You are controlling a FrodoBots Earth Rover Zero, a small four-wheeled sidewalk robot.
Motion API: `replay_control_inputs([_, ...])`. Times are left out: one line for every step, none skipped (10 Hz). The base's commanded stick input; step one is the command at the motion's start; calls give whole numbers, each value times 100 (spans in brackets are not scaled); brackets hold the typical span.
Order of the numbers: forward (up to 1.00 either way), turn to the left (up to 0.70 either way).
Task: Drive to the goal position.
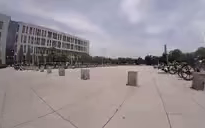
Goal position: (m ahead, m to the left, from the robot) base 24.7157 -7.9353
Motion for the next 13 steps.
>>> replay_control_inputs([100, 0])
replay_control_inputs([100, 0])
replay_control_inputs([100, 0])
replay_control_inputs([100, 0])
replay_control_inputs([100, 0])
replay_control_inputs([100, 0])
replay_control_inputs([100, 0])
replay_control_inputs([100, 0])
replay_control_inputs([100, -7])
replay_control_inputs([100, -17])
replay_control_inputs([100, -21])
replay_control_inputs([100, -22])
replay_control_inputs([100, -22])
